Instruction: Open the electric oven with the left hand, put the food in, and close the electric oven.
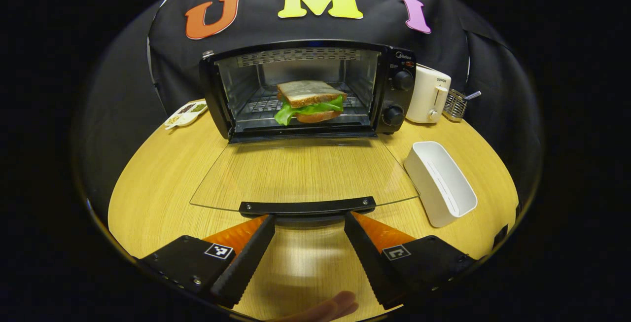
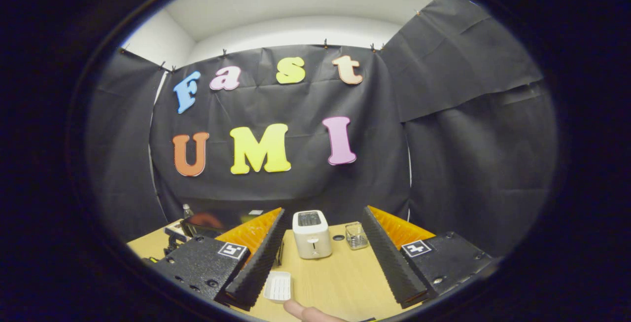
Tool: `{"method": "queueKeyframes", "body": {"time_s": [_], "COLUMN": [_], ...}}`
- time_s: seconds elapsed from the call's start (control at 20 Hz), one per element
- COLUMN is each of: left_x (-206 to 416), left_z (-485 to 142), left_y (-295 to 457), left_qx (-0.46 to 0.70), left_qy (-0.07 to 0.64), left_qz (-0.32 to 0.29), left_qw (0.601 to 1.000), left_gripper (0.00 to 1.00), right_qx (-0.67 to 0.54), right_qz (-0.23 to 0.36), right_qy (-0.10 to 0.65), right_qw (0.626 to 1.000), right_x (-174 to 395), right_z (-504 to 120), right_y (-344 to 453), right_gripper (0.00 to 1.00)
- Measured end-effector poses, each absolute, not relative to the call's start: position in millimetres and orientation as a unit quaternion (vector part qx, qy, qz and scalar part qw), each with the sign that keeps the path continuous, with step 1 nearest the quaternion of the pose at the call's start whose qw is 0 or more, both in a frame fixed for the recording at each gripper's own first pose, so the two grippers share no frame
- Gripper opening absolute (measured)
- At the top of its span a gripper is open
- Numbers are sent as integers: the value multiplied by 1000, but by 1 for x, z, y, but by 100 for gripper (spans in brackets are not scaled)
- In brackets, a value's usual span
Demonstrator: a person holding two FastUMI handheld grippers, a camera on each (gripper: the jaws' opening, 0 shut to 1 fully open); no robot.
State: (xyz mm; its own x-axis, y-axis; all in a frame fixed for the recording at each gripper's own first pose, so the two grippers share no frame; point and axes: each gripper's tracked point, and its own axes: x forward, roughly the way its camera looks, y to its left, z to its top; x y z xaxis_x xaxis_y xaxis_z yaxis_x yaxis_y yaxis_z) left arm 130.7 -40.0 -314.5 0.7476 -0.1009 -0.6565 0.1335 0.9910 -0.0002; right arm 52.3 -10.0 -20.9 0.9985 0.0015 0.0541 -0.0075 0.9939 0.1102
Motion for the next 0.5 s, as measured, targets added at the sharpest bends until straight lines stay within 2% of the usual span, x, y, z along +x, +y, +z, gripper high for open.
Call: {"method": "queueKeyframes", "body": {"time_s": [0.05, 0.1, 0.5], "left_x": [132, 132, 145], "left_z": [-311, -307, -263], "left_y": [-40, -41, -40], "left_qx": [29, 33, 36], "left_qy": [343, 335, 284], "left_qz": [-63, -62, -60], "left_qw": [937, 940, 956], "left_gripper": [94, 93, 95], "right_qx": [53, 52, 48], "right_qz": [2, 2, 14], "right_qy": [-26, -25, -2], "right_qw": [998, 998, 999], "right_x": [52, 54, 60], "right_z": [-22, -25, -39], "right_y": [-10, -9, 3], "right_gripper": [87, 99, 99]}}
